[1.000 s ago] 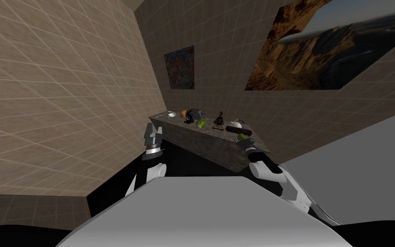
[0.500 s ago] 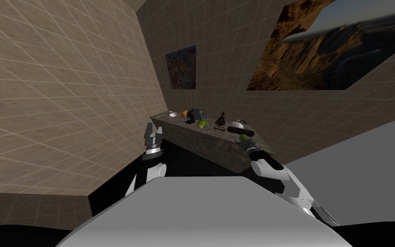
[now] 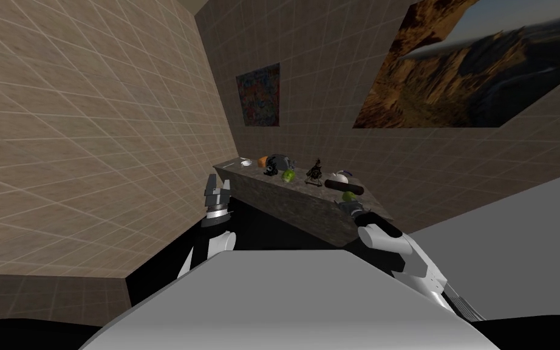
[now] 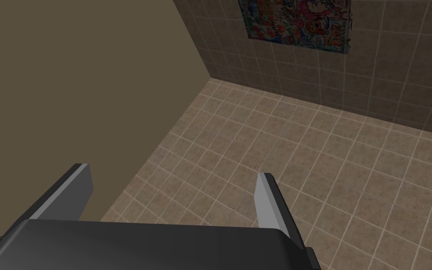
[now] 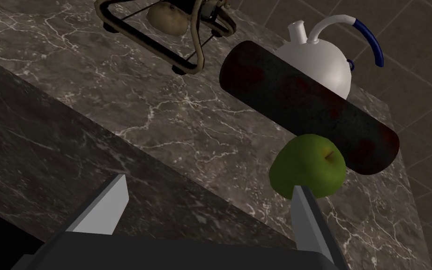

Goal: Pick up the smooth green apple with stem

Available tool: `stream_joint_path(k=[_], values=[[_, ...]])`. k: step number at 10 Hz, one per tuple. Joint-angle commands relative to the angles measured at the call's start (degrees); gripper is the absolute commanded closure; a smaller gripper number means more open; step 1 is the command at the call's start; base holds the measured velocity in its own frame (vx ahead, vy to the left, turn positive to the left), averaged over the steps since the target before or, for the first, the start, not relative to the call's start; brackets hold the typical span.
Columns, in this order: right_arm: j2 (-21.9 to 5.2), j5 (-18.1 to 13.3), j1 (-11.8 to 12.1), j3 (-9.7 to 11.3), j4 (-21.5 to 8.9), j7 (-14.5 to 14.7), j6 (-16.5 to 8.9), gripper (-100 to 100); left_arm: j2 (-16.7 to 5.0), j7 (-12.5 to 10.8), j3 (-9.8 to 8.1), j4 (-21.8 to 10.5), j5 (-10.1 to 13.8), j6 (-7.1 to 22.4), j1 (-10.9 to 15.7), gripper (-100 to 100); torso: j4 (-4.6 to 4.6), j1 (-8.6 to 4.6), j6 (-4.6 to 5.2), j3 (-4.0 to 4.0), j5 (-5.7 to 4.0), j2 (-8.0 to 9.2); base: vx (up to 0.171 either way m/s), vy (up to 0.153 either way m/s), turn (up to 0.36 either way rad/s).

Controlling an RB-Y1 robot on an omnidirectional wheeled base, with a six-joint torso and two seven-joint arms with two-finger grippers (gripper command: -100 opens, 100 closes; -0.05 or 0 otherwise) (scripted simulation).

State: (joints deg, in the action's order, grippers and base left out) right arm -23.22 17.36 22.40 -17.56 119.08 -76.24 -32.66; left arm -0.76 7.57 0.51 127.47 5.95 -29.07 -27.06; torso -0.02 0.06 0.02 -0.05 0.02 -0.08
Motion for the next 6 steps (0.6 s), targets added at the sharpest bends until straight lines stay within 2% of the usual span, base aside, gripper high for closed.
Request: stream_joint_path(k=[1,2,3,4,5,6], values=[[-1.0,1.62,-0.73,-0.87,-0.85,-2.86,-2.86,-100,0.0,0.0,0.0,0.0,0.0,0.0,0.0,0,0.0,0.0,0.0,0.0,0.0,0.0,0.039,0.045,0.012],[-1.0,1.62,-0.73,-0.87,-0.85,-4.45,-4.28,-100,0.0,0.0,0.0,0.0,0.0,0.0,0.0,0,-0.01,0.06,-0.01,-0.02,0.01,-0.05,0.042,0.04,0.002],[-1.0,1.62,-0.73,-0.87,-0.85,-5.63,-4.42,-100,0.0,0.0,0.0,0.0,0.0,0.0,0.0,0,-0.01,0.05,0.0,-0.04,0.01,-0.06,0.018,0.018,-0.001],[-2.16,3.36,-1.47,-1.73,-1.97,-7.52,-6.94,-100,0.0,0.0,0.0,0.0,0.0,0.0,0.0,0,0.0,-0.01,0.0,0.0,0.0,0.0,0.027,0.03,0.001],[-2.16,3.36,-1.47,-1.73,-1.97,-9.08,-8.32,-100,0.0,0.0,0.0,0.0,0.0,0.0,0.0,0,0.0,0.01,0.0,-0.01,0.0,-0.02,0.043,0.039,0.001],[-2.16,3.36,-1.47,-1.73,-1.97,-10.16,-8.32,-100,0.0,0.0,0.0,0.0,0.0,0.0,0.0,0,-0.01,0.04,0.0,-0.03,0.01,-0.05,0.03,0.021,-0.004]])
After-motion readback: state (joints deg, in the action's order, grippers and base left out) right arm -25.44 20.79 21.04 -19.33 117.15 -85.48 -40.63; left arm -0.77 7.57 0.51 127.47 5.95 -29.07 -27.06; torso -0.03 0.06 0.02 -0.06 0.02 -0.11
